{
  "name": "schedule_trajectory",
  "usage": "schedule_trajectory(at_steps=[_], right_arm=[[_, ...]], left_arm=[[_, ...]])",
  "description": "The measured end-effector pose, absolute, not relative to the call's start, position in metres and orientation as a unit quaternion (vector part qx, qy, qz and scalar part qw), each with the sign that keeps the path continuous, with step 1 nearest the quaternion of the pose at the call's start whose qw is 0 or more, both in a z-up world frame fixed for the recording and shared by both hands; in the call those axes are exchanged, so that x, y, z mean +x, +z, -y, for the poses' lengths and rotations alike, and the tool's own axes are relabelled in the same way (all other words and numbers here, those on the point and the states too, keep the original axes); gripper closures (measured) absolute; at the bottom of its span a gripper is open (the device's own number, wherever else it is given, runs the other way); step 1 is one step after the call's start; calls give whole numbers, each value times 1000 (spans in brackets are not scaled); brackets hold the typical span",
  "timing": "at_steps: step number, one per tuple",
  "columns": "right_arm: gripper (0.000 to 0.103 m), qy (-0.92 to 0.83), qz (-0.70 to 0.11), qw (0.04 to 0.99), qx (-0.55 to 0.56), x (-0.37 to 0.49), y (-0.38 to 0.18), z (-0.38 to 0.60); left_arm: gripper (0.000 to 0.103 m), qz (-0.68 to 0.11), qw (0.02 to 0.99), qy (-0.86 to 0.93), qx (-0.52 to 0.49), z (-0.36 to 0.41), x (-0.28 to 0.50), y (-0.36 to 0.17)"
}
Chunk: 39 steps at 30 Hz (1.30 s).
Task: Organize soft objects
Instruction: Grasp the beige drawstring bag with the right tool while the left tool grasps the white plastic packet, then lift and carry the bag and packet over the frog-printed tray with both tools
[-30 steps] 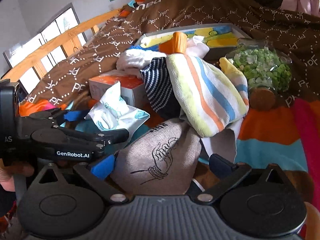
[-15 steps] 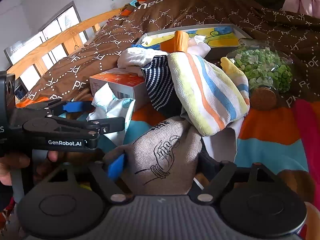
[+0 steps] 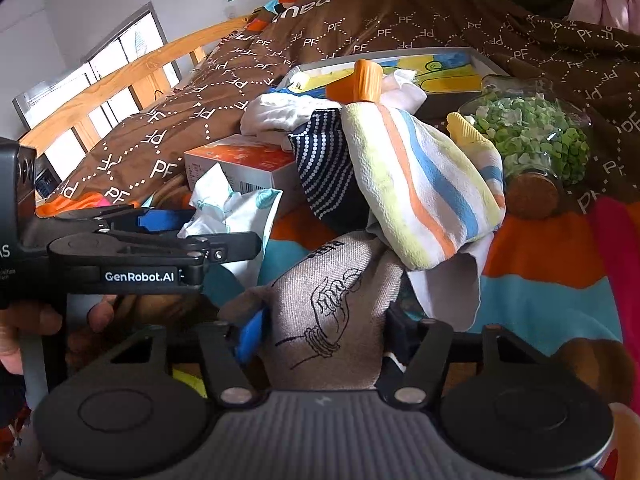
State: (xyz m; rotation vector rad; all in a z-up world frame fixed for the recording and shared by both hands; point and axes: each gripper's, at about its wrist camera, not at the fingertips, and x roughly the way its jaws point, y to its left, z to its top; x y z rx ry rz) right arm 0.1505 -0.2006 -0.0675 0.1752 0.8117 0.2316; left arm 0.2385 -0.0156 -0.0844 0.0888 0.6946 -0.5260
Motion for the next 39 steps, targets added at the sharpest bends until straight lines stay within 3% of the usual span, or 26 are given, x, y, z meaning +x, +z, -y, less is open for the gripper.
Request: schedule_trajectory(at_steps=[4,7,8,10,18,39], right_arm=[[45,113,-395,908,87,150,-68,201],[50,113,-396,907,88,151,-69,201],[52,113,-397,907,88,151,-69,201],[56,113,-398,906,87,151,-70,200],[84,121,-394,908,71,149,-68,196],[87,168,-237,957,7,99,-24,180]], left_arm=[[21,-332,907,-257,46,17,236,-85],[34,-335,903,-265,41,17,235,-83],[43,-338,900,-271,38,17,236,-83],[45,-341,899,-274,34,17,235,-83],[61,-335,897,-285,32,22,225,-82],[62,-260,938,-217,-75,-9,174,-28]])
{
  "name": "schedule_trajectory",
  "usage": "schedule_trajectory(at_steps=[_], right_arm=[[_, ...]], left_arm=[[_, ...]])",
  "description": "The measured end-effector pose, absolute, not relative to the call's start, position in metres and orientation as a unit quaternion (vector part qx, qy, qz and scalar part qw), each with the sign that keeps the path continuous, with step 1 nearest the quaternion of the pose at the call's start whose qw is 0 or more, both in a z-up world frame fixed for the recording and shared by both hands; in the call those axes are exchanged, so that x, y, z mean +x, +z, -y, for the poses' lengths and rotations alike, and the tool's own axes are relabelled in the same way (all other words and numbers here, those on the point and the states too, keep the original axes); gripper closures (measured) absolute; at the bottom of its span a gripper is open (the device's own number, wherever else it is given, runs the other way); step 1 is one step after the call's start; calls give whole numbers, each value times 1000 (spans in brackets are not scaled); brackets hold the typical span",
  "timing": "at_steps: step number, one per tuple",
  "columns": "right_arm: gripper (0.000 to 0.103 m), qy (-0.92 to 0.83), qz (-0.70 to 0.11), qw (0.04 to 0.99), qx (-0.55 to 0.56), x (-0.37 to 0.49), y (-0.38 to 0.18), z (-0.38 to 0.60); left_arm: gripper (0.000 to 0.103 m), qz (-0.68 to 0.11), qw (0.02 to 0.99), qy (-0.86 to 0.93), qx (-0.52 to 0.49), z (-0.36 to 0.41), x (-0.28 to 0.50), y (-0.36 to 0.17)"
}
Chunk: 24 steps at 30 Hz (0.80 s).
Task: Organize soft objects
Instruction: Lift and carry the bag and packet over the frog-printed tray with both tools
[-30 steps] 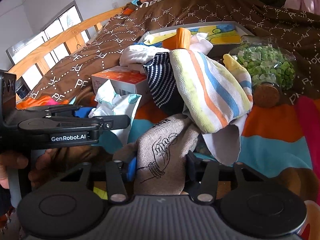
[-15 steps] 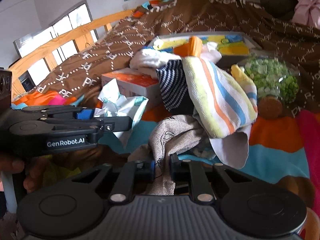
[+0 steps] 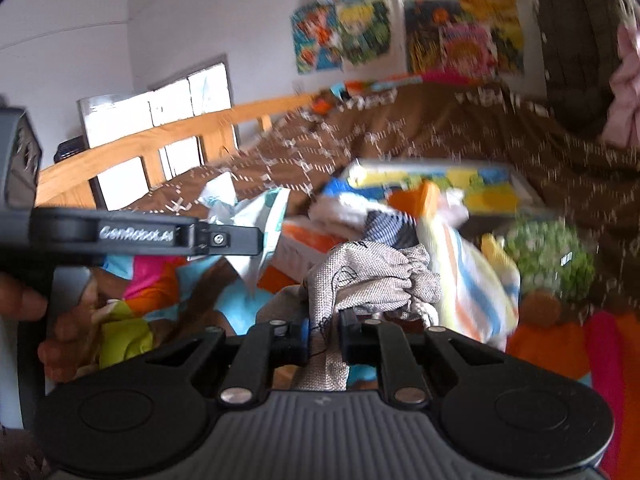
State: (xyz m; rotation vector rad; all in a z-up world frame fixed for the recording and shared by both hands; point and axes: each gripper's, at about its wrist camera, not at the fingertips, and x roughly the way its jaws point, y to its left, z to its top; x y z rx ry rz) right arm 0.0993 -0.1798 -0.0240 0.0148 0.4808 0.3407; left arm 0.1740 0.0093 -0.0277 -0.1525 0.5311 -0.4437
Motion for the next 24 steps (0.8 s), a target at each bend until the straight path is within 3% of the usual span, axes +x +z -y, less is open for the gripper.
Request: schedule_trajectory(at_steps=[15,24], right_arm=[[87,142,-128,980,-53,79,16,181],[87,107,-94,988,-61,162,46,208]], left_arm=[[62,-224,954,-189,-71,1,168,12],[62,-220,951,-194,-93,23,221,30]])
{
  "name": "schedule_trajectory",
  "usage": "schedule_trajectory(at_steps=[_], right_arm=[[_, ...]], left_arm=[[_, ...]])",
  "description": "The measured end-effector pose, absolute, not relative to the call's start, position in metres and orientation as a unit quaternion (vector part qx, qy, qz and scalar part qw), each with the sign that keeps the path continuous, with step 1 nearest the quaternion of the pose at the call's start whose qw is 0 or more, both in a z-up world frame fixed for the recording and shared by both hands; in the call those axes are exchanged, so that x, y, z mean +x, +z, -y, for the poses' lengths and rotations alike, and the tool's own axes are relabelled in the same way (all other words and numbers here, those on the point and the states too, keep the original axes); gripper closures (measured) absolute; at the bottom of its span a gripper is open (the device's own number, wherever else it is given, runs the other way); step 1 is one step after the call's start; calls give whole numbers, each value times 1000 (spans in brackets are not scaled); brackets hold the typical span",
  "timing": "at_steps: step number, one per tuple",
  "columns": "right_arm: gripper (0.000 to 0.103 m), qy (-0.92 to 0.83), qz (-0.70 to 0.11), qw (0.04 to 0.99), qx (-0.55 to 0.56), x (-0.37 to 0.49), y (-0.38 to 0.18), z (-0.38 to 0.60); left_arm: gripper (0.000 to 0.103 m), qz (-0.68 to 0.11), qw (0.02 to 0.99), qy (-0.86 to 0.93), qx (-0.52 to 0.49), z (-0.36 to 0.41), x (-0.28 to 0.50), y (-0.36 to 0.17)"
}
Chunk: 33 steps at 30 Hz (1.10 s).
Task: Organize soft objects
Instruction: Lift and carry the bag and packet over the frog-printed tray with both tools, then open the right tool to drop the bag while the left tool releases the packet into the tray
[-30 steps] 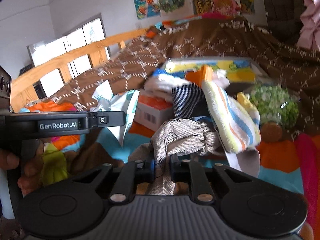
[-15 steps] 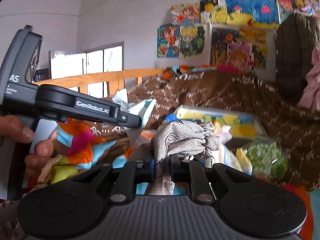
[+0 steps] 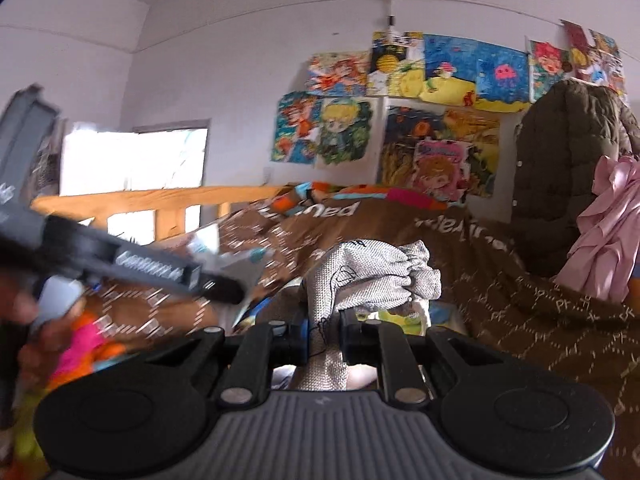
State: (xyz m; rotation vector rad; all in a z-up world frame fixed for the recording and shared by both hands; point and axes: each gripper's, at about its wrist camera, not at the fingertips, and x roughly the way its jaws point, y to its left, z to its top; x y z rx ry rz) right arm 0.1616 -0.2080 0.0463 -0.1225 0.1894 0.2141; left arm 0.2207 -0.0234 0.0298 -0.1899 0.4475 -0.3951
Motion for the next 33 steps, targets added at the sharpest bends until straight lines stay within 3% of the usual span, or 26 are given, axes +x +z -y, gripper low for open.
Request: schedule_trajectory(at_steps=[8,13,21,33], right_arm=[[86,76,-96,992,-15,265,48,246],[86,99,-105,988,-48,340,38,254],[86,135,-194,970,-54,441,4,257],[86,125,-327,934,-75,476,-26,247]], left_arm=[[62,-231,948,-200,-88,47,306,33],[62,-244,942,-208,-95,56,372,19],[62,-301,926,-217,-74,51,480,-21],[62,-424,865,-267,-42,60,557,-65]])
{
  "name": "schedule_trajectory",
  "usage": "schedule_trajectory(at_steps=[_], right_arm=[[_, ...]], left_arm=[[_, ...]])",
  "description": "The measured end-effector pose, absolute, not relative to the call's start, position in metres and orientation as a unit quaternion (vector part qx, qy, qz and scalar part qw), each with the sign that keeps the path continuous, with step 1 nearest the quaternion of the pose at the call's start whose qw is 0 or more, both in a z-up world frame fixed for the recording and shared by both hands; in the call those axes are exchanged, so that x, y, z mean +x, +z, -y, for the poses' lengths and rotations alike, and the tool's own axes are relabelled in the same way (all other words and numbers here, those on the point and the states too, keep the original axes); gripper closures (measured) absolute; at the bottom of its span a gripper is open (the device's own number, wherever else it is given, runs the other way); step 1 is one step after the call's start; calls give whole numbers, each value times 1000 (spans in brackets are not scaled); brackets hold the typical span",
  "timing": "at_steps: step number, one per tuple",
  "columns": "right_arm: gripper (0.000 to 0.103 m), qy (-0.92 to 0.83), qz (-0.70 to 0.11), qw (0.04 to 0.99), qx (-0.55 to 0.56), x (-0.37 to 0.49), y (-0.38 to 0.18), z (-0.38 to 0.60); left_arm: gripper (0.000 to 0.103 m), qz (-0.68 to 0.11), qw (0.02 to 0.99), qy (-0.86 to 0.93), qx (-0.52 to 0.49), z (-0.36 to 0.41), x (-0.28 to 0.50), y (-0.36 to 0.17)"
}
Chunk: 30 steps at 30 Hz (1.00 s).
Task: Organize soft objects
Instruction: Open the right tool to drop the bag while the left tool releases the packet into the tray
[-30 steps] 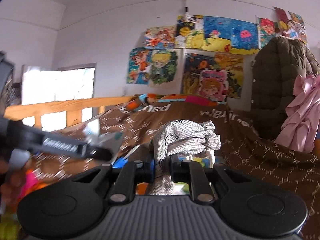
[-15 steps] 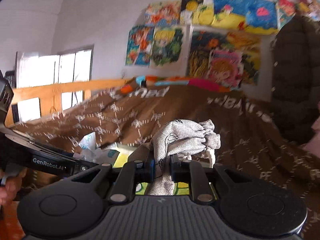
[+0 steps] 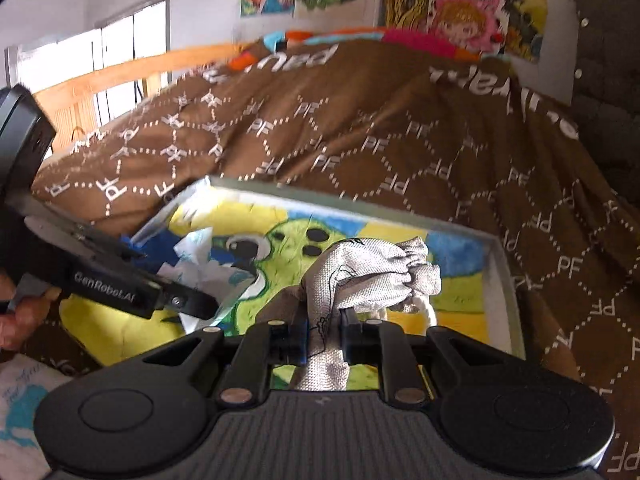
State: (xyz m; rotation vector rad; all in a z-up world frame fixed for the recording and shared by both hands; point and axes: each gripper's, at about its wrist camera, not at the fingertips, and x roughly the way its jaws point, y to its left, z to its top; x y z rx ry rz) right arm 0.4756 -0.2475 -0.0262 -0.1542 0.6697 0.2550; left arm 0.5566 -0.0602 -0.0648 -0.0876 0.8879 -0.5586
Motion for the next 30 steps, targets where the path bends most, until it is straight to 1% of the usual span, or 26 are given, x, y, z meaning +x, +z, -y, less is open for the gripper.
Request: schedule_trajectory(at_steps=[5,8,10,13,16,17,18,20,22,23,24,25,27,30], right_arm=[[85,127,-359,920,-95,479,-27,237],[84,116,-383,912,-89,481,-29,236],[81,115,-395,908,-80,478,-30,234],[75,104,-409,903,-81,475,-31,231],[68,97,-422,899,-70,470,-30,228],[64,95,-425,898,-68,468,-29,228],[60,91,-425,898,-67,466,-27,227],[54,93,-414,903,-63,458,-24,227],[50,91,-404,908,-67,451,-22,225],[47,89,-400,910,-68,446,-21,225],[43,85,-395,912,-69,440,-20,223],[40,81,-389,915,-69,435,-18,222],[26,72,-372,923,-68,419,-13,220],[17,48,-351,933,-64,397,-3,216]], left_arm=[[60,-454,844,-283,-40,62,567,-70],[59,-469,832,-293,-33,63,570,-71],[56,-473,829,-297,-29,62,570,-72],[53,-481,826,-290,-51,57,569,-75],[49,-481,829,-276,-70,52,565,-76],[44,-482,830,-271,-73,51,563,-75],[42,-481,831,-270,-72,50,560,-74],[39,-470,835,-278,-73,47,552,-71],[29,-453,841,-289,-64,44,541,-68],[21,-441,848,-287,-59,42,533,-67],[18,-430,856,-282,-58,39,527,-66],[18,-420,862,-278,-62,36,520,-67],[18,-413,867,-269,-78,30,509,-69],[18,-392,876,-264,-97,22,493,-67]])
